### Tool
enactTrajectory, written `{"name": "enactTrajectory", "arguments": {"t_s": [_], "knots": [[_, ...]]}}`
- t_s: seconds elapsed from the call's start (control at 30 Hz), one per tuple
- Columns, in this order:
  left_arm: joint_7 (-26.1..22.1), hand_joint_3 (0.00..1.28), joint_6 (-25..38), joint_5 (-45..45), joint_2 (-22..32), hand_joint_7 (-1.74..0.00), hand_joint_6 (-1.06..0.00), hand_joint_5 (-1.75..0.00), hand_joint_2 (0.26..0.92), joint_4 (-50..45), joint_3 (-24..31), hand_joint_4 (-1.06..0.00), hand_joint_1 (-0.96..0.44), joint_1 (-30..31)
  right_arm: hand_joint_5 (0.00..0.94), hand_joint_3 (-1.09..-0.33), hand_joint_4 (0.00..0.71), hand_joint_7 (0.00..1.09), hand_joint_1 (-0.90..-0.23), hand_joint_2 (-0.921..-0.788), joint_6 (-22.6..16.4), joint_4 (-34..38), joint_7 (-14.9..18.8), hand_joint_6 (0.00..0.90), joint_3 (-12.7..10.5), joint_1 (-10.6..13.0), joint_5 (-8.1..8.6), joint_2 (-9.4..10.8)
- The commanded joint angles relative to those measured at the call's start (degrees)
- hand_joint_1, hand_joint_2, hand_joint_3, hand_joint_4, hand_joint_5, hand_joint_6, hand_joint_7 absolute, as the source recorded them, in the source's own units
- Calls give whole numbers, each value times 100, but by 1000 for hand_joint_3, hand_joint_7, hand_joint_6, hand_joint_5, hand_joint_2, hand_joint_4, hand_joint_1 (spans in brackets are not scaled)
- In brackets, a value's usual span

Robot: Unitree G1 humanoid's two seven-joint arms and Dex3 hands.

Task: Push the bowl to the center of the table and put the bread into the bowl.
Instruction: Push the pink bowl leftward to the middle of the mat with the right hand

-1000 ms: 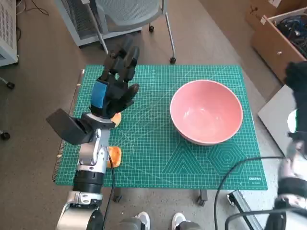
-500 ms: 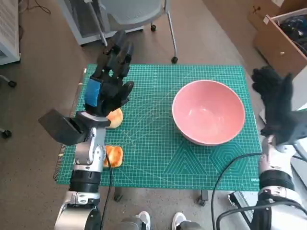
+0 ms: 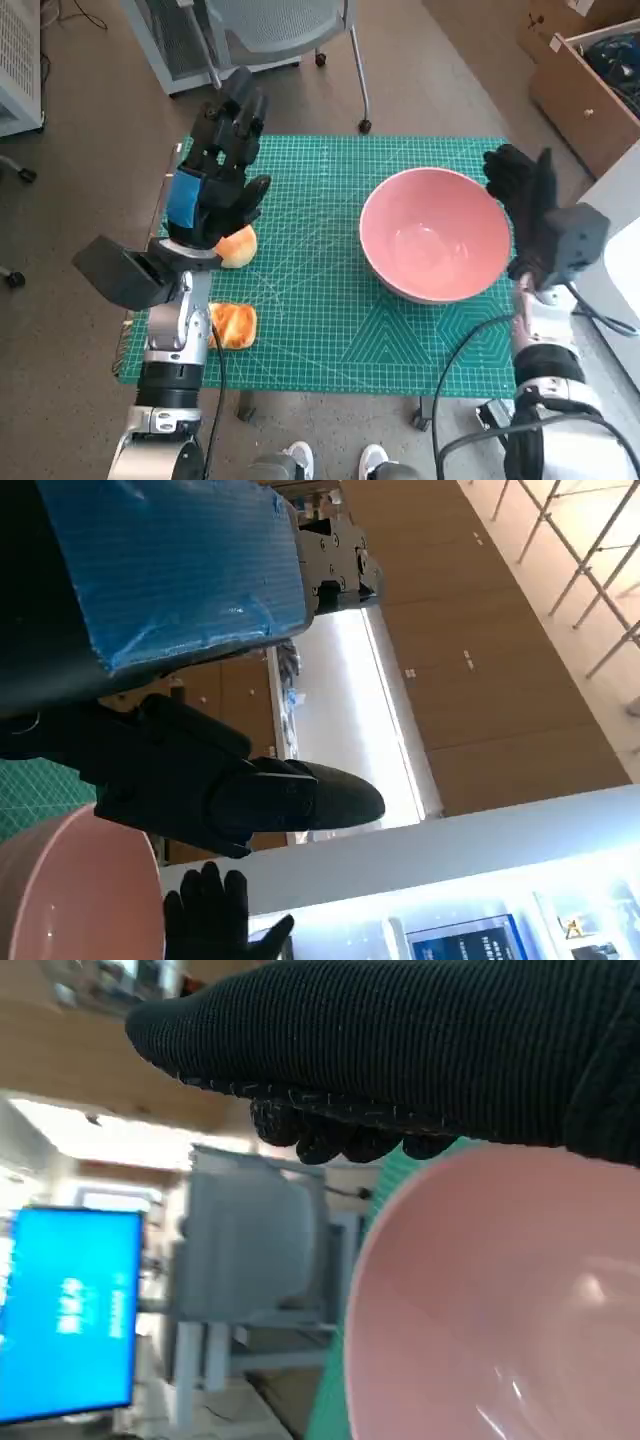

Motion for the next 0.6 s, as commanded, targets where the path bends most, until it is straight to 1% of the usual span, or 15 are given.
{"name": "enactTrajectory", "arguments": {"t_s": [0.03,0.13,0.33,0.6], "knots": [[33,360,34,67,76,-308,1,0,921,-163,2,-1,-592,85,7,-924,165,107,-600,-921,220,144,-111,214,95,5,-128,187],[44,362,53,70,87,-308,1,0,921,-210,10,0,-596,112,7,-927,168,107,-611,-921,228,149,-145,214,135,-7,-185,257],[69,363,109,61,111,-306,1,1,921,-325,23,1,-603,182,8,-926,172,106,-638,-921,251,158,-110,213,151,-42,-201,395],[128,362,132,78,144,-304,1,0,921,-419,40,1,-603,263,9,-926,179,108,-646,-921,283,133,-65,213,167,-116,-148,575]]}}
